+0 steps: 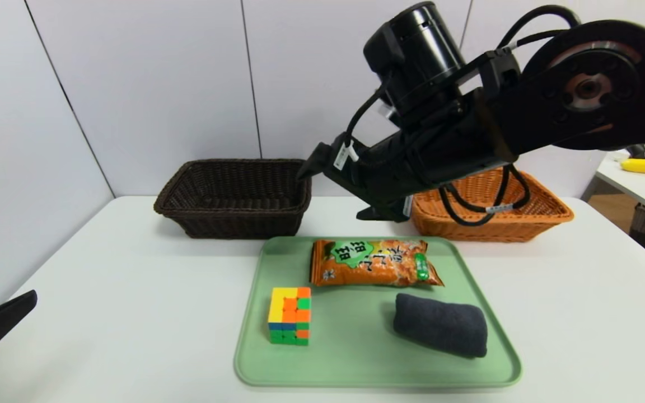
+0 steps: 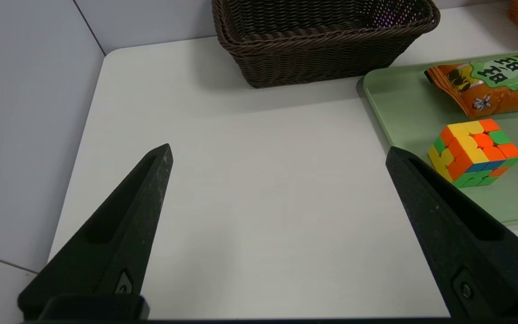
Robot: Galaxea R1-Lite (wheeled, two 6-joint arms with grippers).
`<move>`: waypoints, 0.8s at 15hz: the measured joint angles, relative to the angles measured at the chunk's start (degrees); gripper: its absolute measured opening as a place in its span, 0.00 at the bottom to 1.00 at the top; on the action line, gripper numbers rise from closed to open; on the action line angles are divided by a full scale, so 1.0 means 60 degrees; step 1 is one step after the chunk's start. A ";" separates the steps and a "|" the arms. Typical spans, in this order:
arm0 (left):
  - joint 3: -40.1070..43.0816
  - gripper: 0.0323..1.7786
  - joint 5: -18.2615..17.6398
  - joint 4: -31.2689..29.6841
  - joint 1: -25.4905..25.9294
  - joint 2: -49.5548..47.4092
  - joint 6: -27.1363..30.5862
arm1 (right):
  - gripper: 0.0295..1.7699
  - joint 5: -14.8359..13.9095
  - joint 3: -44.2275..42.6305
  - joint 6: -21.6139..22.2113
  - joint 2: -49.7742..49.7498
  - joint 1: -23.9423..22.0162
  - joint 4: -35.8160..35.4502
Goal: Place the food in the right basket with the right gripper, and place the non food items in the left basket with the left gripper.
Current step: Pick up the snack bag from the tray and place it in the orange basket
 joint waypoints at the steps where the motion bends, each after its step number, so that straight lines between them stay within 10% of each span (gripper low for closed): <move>1: 0.0075 0.95 -0.0004 0.0000 0.0000 -0.0033 0.0004 | 0.96 0.0004 -0.0026 0.0823 0.0098 -0.0073 0.0144; 6: 0.0213 0.95 -0.0004 0.0000 -0.0008 -0.0120 0.0006 | 0.96 0.0512 -0.0055 0.4653 0.0414 -0.1166 0.0855; 12: 0.0335 0.95 -0.0128 0.0006 -0.0014 -0.0093 0.0138 | 0.96 0.1463 -0.0051 0.7016 0.0798 -0.1930 0.1337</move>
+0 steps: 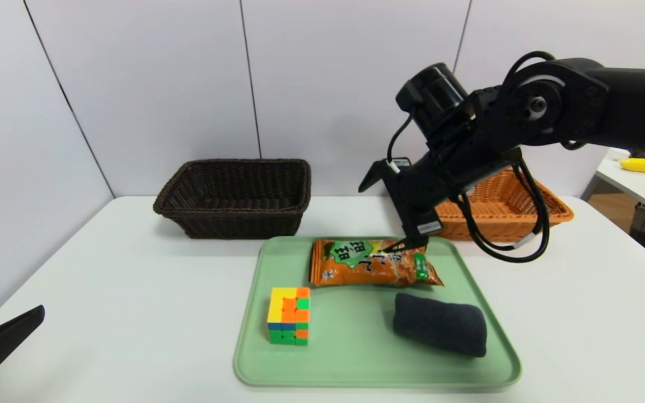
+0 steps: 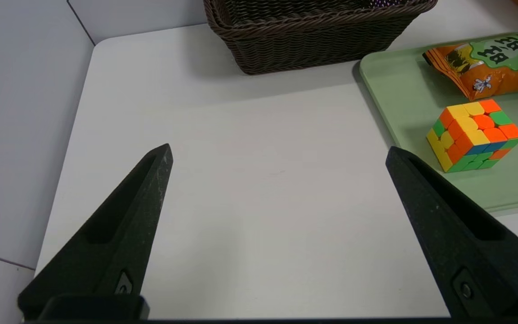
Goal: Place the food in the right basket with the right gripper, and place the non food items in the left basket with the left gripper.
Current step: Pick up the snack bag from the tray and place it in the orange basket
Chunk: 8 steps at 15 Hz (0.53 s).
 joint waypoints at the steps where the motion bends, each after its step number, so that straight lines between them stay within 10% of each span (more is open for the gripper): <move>1: 0.0020 0.95 -0.0012 0.0004 0.0000 0.0002 0.0014 | 0.96 0.0065 0.0000 0.0142 0.0093 -0.0085 0.0020; 8: 0.0299 0.95 0.0006 0.0000 0.0000 -0.0104 0.0033 | 0.96 0.1304 0.0006 0.0238 0.0979 -0.0803 0.0538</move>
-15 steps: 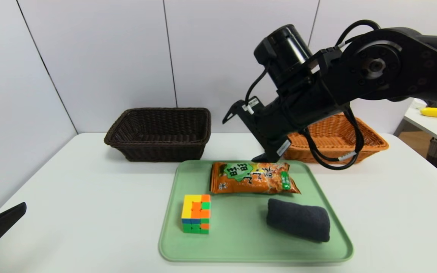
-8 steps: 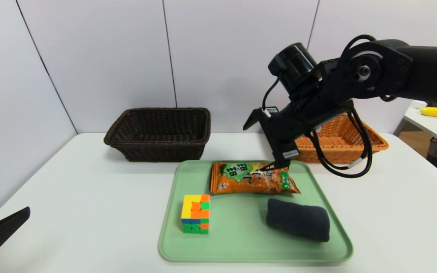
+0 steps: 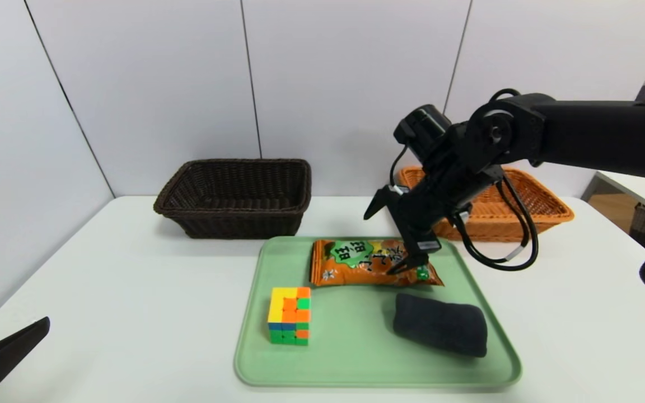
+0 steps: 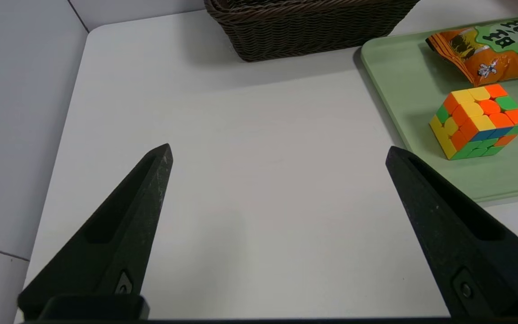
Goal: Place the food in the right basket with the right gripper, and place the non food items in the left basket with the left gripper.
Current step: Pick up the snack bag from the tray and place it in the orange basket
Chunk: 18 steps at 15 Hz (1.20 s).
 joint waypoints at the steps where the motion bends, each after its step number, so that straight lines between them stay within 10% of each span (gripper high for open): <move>1: 0.0010 0.95 0.0004 0.0000 0.0000 -0.0002 -0.0004 | 0.96 0.0197 0.0000 0.0010 0.0098 -0.0037 -0.0008; 18: -0.0012 0.95 -0.0014 -0.0033 0.0000 0.0132 -0.0008 | 0.96 0.0534 -0.0006 0.0183 0.1002 -0.0014 -0.0043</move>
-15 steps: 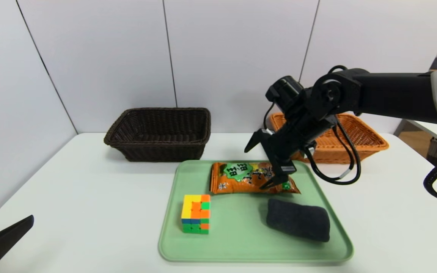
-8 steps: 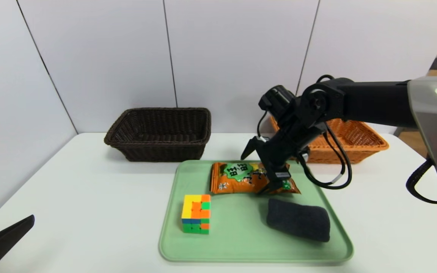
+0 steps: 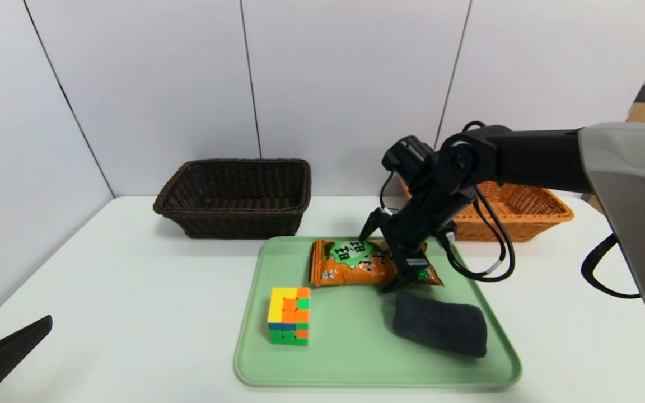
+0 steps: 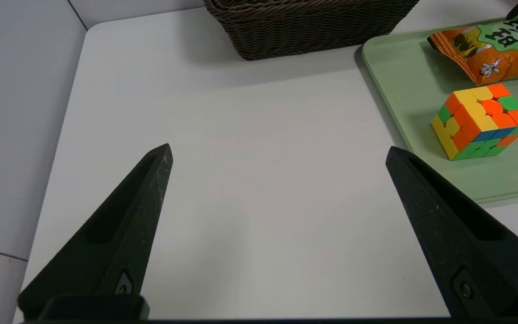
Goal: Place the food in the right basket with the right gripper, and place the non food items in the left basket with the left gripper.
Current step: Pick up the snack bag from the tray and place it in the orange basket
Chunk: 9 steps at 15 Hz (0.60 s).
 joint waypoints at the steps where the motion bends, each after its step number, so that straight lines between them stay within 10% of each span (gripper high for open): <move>1: 0.0008 0.95 0.0004 0.0000 0.0000 0.0004 -0.0002 | 0.96 -0.0010 0.0000 0.0000 0.0033 0.0014 0.0000; 9: 0.0014 0.95 0.0004 0.0000 0.0000 0.0004 0.0000 | 0.96 -0.0002 0.0000 -0.0016 0.0124 0.0004 0.0006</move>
